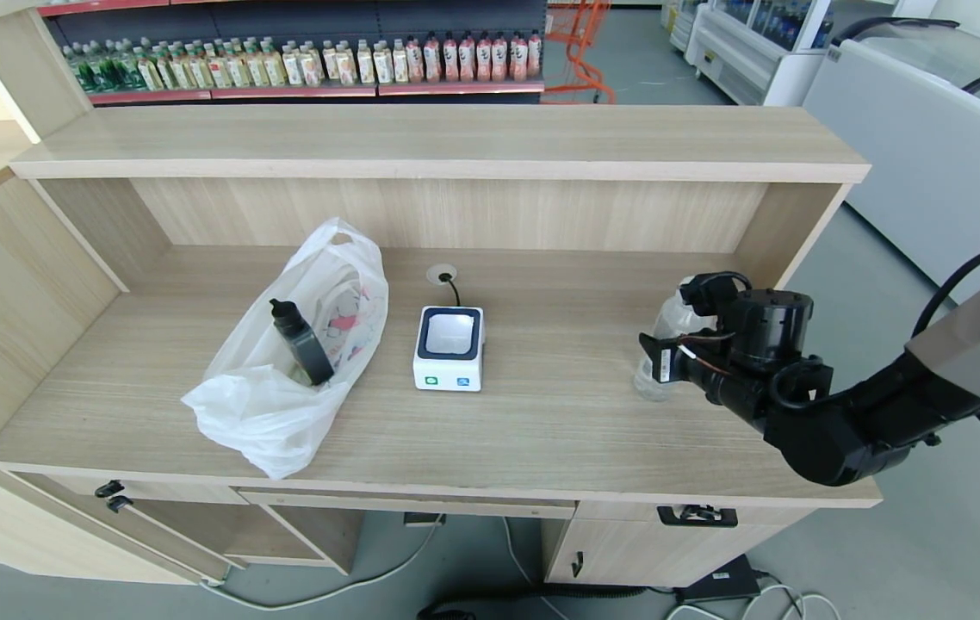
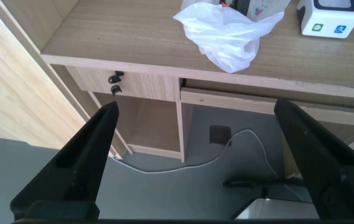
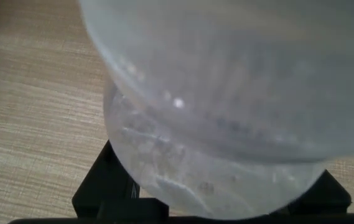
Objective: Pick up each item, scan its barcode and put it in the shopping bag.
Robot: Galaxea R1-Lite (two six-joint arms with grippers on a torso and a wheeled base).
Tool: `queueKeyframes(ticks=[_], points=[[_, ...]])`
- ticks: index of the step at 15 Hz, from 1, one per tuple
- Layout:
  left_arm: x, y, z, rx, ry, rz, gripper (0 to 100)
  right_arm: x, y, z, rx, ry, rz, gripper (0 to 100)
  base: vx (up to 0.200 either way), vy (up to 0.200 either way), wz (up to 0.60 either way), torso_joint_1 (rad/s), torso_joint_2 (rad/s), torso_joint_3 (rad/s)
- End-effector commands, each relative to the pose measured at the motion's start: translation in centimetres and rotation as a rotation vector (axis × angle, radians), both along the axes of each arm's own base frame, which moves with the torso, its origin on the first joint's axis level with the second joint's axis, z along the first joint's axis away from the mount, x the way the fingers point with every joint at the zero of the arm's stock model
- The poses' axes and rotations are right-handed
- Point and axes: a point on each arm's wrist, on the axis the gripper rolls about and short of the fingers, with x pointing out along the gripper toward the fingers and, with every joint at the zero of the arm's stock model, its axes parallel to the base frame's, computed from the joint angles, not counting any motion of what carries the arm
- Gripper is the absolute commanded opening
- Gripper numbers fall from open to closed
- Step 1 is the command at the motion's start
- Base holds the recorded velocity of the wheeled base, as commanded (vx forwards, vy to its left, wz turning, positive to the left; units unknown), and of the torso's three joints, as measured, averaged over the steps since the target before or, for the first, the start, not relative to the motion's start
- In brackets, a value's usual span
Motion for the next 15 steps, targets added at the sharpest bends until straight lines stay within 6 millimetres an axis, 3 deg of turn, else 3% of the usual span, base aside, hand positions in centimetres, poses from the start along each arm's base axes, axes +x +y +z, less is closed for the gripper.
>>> queueKeyframes(ticks=[1, 3, 6, 7, 9, 12, 15], points=[[0.0, 0.0, 0.0, -0.001, 0.0, 0.001, 100, 0.1, 0.1, -0.4, -0.004, 0.012, 0.002, 0, 0.0, 0.0, 0.0, 0.0, 0.0, 0.0], [0.0, 0.0, 0.0, 0.001, 0.0, 0.0, 100, 0.2, 0.1, 1.0, 0.016, -0.029, 0.003, 0, 0.0, 0.0, 0.0, 0.0, 0.0, 0.0], [0.0, 0.0, 0.0, 0.001, 0.0, 0.0, 100, -0.2, -0.4, 6.5, 0.116, -0.132, 0.066, 0, 0.0, 0.0, 0.0, 0.0, 0.0, 0.0], [0.0, 0.0, 0.0, -0.001, 0.0, 0.001, 100, -1.9, -0.7, 9.3, 0.203, -0.09, 0.138, 0, 0.0, 0.0, 0.0, 0.0, 0.0, 0.0], [0.0, 0.0, 0.0, 0.001, 0.0, 0.0, 100, -4.7, -0.7, 12.2, 0.342, -0.03, 0.387, 0, 0.0, 0.0, 0.0, 0.0, 0.0, 0.0], [0.0, 0.0, 0.0, -0.001, 0.0, 0.001, 100, -8.7, -1.2, 13.6, 0.4, 0.025, 0.72, 0, 0.0, 0.0, 0.0, 0.0, 0.0, 0.0], [0.0, 0.0, 0.0, 0.001, 0.0, 0.0, 100, -12.0, -0.3, 13.8, 0.4, 0.055, 0.909, 0, 0.0, 0.0, 0.0, 0.0, 0.0, 0.0]])
